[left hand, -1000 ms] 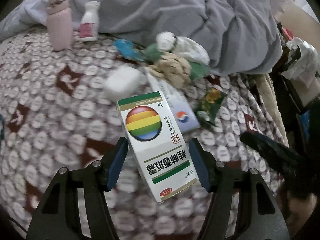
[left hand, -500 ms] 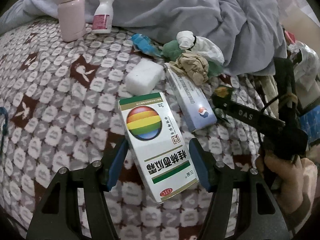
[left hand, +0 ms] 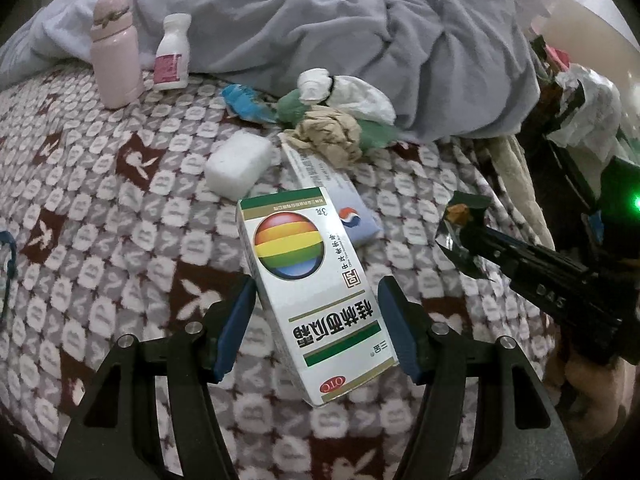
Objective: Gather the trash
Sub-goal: 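Grasp the rainbow medicine box with the left tool while the right tool grasps the green snack packet, then carry the medicine box and green packet over the white bucket with both tools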
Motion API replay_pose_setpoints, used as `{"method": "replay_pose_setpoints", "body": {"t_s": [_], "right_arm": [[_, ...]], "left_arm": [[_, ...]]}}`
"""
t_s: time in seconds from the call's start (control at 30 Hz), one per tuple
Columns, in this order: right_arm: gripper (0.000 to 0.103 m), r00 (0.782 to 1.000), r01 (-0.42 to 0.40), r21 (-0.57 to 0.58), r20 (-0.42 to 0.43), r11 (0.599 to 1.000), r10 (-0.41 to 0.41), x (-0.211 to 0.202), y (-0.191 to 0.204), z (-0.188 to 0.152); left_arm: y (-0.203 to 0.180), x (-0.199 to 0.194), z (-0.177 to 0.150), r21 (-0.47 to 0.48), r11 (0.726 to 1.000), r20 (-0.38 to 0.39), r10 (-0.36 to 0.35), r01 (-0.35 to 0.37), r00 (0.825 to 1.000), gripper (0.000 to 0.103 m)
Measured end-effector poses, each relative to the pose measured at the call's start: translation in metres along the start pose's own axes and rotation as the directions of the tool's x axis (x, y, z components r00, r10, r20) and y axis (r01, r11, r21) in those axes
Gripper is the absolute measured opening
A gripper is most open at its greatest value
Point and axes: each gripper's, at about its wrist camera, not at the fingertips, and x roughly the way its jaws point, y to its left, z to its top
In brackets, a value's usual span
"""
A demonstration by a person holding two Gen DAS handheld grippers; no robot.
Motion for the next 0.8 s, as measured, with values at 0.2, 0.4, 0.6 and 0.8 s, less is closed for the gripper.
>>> {"method": "replay_pose_setpoints", "body": {"t_s": [0.2, 0.4, 0.6, 0.8], "right_arm": [[0.021, 0.999, -0.029, 0.030, 0.026, 0.999, 0.028, -0.023, -0.005, -0.014], [0.021, 0.998, -0.026, 0.044, 0.058, 0.999, 0.023, -0.043, -0.013, -0.026], [0.021, 0.996, -0.005, 0.079, 0.092, 0.997, -0.002, -0.067, -0.035, -0.036], [0.021, 0.992, 0.026, 0.135, 0.121, 0.990, -0.043, -0.090, -0.067, -0.048]], "left_arm": [[-0.022, -0.005, -0.004, 0.045, 0.999, 0.006, -0.002, 0.002, 1.000, 0.062], [-0.048, -0.009, -0.007, 0.097, 0.995, 0.017, -0.004, 0.002, 1.000, 0.062], [-0.079, -0.008, -0.007, 0.143, 0.989, 0.014, -0.026, 0.024, 1.000, 0.062], [-0.117, -0.006, -0.009, 0.197, 0.977, 0.004, -0.079, 0.077, 0.997, 0.062]]}}
